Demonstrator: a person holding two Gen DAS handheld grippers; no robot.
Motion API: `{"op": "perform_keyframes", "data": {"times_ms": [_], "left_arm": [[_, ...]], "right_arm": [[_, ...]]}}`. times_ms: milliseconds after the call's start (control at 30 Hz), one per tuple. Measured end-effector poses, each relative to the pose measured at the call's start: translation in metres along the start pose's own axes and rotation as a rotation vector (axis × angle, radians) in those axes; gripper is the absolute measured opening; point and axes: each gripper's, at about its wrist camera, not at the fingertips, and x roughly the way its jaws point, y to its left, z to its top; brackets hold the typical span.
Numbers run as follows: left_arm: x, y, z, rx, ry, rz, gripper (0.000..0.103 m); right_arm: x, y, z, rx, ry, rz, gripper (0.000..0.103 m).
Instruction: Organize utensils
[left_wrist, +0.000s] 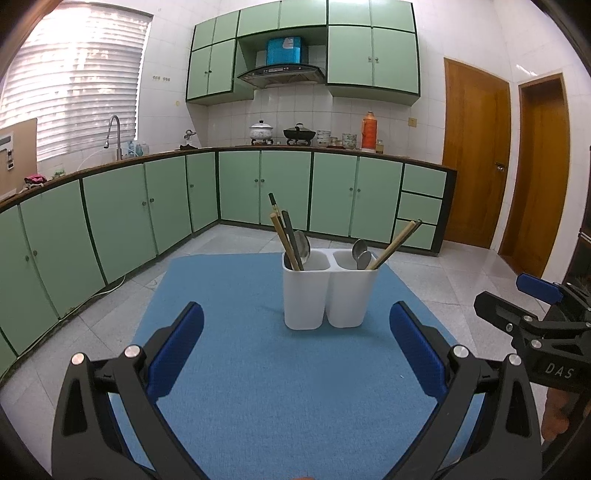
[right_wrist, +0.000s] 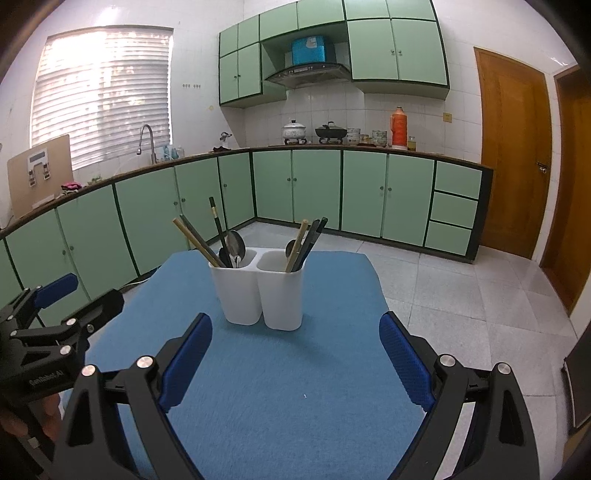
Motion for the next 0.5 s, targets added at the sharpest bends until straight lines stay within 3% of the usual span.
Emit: {"op": "perform_keyframes", "data": {"times_ms": [500], "left_arm": [[-0.002, -0.0027, -0.0008, 0.009, 0.0, -0.007, 0.098]], "right_arm": [[0.0021, 0.0056, -0.0016, -0.012, -0.002, 0.005, 0.09]]}}
